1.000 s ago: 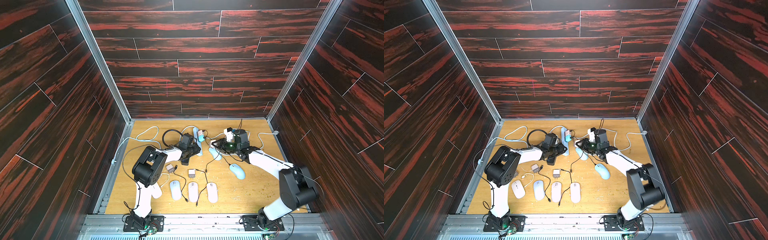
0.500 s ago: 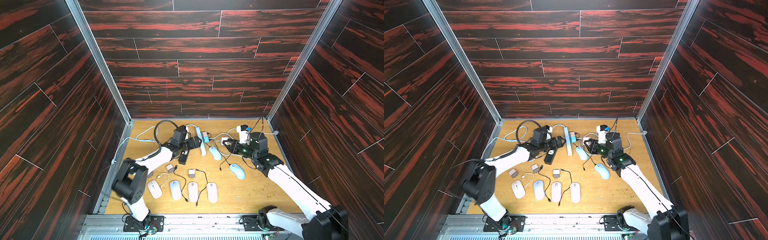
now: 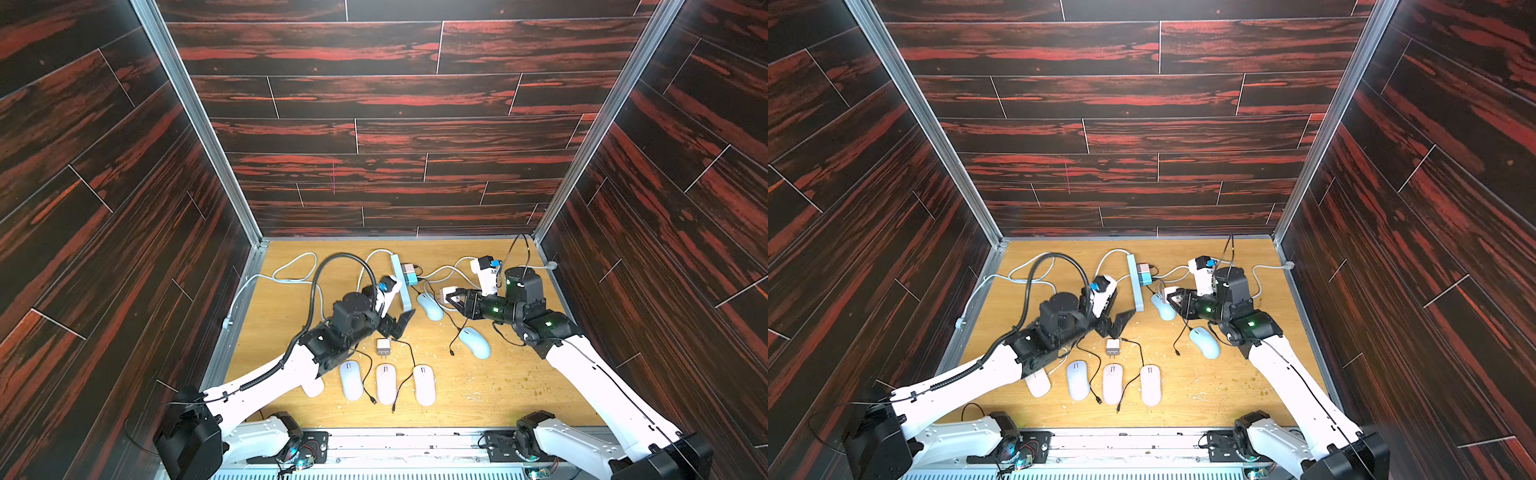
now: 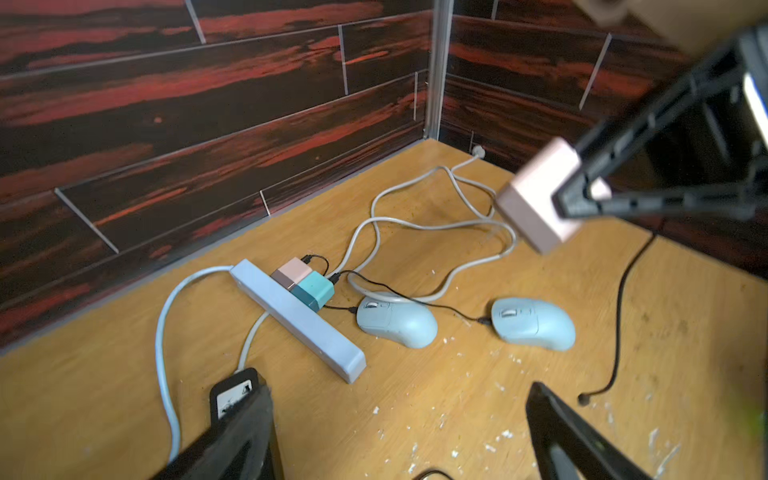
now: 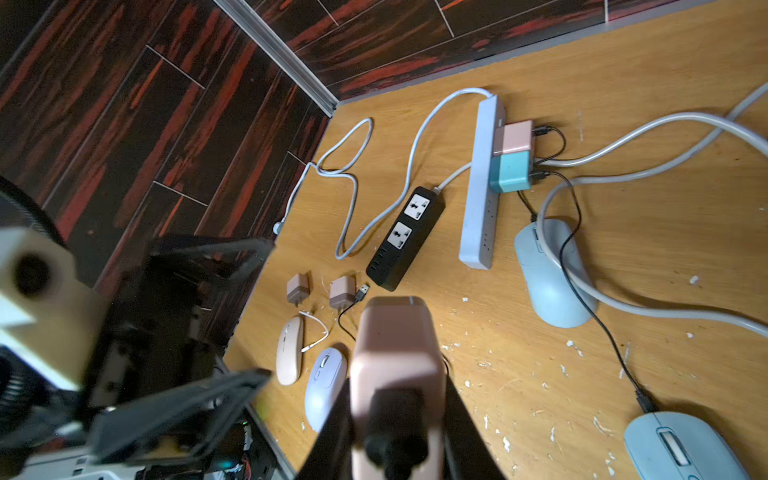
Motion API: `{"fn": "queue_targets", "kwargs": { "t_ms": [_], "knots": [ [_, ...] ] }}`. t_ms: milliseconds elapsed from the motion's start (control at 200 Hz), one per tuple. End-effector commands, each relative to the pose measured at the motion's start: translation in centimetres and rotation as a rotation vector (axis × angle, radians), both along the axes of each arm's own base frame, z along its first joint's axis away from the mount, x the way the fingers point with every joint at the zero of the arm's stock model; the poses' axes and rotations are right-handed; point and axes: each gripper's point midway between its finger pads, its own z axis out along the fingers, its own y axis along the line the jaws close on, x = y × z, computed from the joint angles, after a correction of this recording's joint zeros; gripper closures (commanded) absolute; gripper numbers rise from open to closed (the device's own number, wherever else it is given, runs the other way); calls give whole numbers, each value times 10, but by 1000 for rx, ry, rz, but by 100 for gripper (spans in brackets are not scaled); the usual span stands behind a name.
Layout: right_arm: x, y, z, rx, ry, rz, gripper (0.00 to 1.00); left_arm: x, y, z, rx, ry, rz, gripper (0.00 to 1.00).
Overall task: Unplug the wireless mouse
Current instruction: Remove the power cord from the plug.
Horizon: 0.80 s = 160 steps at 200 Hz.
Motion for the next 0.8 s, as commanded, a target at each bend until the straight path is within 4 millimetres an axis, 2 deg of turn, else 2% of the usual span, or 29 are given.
{"fn": "queue_targets", "kwargs": {
  "t_ms": [0, 235, 391, 601, 716, 797],
  "knots": [
    [-14, 11, 15, 4, 14, 74, 100, -7, -13, 37, 96, -291, -110, 7],
    [-26, 31, 17, -19, 45, 127, 100, -17, -35, 38, 148, -356, -219, 7],
    [-30, 44, 16, -30, 63, 165, 100, -15, -45, 36, 157, -366, -235, 9],
    [-32, 53, 15, -29, 72, 191, 100, -28, -58, 40, 136, -365, -313, 17],
    [-35, 61, 14, -16, 83, 222, 100, -27, -59, 40, 125, -357, -306, 24],
    [-38, 64, 12, -16, 95, 238, 100, -25, -59, 41, 122, -357, -296, 27]
  ]
}}
